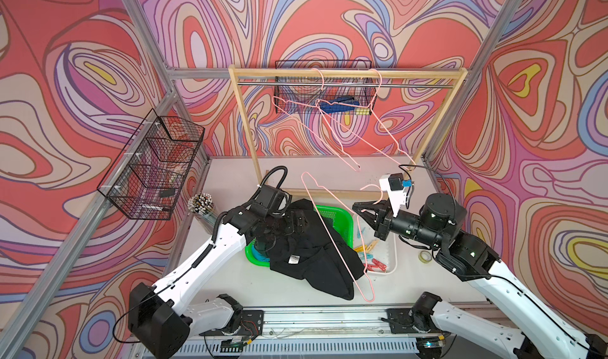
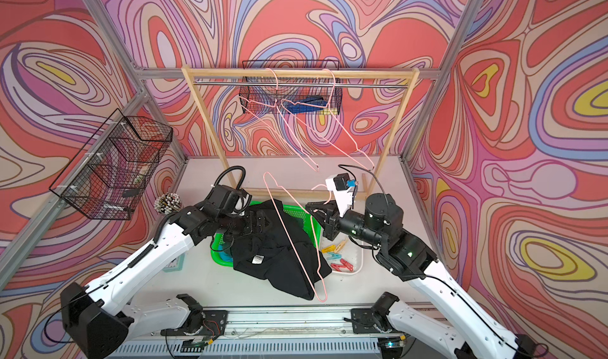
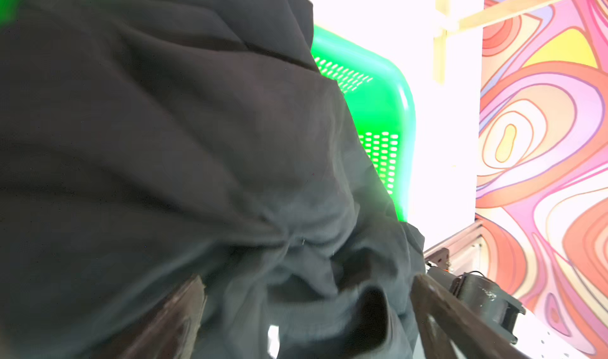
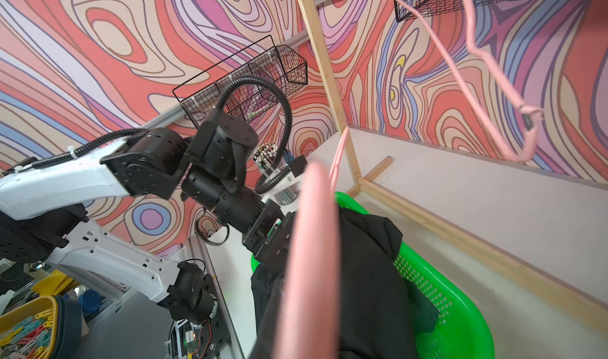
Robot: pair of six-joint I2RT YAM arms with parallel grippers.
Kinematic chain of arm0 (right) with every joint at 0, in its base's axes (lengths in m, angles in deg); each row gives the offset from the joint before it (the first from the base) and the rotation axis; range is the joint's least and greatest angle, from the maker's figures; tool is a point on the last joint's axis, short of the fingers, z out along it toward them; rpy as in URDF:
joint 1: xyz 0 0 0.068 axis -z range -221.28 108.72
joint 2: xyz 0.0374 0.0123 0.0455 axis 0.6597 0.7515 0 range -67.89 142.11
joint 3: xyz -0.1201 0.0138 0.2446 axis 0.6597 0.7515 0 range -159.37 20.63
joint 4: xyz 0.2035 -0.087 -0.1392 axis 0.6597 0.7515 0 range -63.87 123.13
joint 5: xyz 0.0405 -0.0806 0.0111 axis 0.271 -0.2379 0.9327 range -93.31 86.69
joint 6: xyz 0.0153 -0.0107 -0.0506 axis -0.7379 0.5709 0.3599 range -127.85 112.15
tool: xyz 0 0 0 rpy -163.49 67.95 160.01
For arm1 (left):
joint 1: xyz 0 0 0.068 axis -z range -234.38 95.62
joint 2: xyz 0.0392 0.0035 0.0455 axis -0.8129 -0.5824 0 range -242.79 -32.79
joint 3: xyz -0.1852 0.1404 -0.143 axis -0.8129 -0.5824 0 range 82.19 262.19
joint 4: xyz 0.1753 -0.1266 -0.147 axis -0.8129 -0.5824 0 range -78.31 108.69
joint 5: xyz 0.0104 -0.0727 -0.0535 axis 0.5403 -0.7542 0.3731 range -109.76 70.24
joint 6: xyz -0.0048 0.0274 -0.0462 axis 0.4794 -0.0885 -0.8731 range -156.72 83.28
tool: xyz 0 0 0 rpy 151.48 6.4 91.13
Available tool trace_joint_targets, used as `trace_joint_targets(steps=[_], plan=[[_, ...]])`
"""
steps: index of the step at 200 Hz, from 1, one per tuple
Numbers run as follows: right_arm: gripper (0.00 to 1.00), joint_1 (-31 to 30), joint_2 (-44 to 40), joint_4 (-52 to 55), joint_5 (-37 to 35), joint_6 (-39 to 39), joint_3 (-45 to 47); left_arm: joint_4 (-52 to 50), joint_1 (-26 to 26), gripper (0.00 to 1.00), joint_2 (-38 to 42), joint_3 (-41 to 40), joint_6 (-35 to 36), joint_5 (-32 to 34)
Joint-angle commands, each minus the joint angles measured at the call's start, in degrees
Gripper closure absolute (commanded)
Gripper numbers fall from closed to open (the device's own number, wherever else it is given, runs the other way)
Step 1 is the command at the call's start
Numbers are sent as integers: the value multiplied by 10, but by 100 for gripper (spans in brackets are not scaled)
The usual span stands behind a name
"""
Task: Remove the clothespins securing t-shirts to the hanger
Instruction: Place the T-shirt in the basket, then place the hanger on the clothes rail.
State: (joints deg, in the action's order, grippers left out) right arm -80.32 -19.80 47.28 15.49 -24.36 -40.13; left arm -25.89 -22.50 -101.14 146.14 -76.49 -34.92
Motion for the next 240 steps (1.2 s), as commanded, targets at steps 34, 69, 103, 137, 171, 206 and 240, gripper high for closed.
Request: trace_joint_targets(steps=[34,69,103,137,171,206,240], plan=[[100,0,32,-69,5,-28,13,-121,-1,0,63,43,25,55],[100,0,92,-79,-5,-37,-19,-133,-1,0,93,35,28,22],[100,-1,131,-109,-35,-39,-33,-97,-1,0,151,28,-10,-53],[100,-4,165,-136,-68,-39,-44,-49,-1,4,192,21,-74,-121],[100,-18,204,-153,-88,-33,-72,50,3,7,217,-35,-157,-182],[100,-34,233,-157,-116,-23,-100,83,21,20,211,-45,-180,-182],[100,-48,252,-165,-134,-20,-117,112,39,30,192,-43,-207,-178]])
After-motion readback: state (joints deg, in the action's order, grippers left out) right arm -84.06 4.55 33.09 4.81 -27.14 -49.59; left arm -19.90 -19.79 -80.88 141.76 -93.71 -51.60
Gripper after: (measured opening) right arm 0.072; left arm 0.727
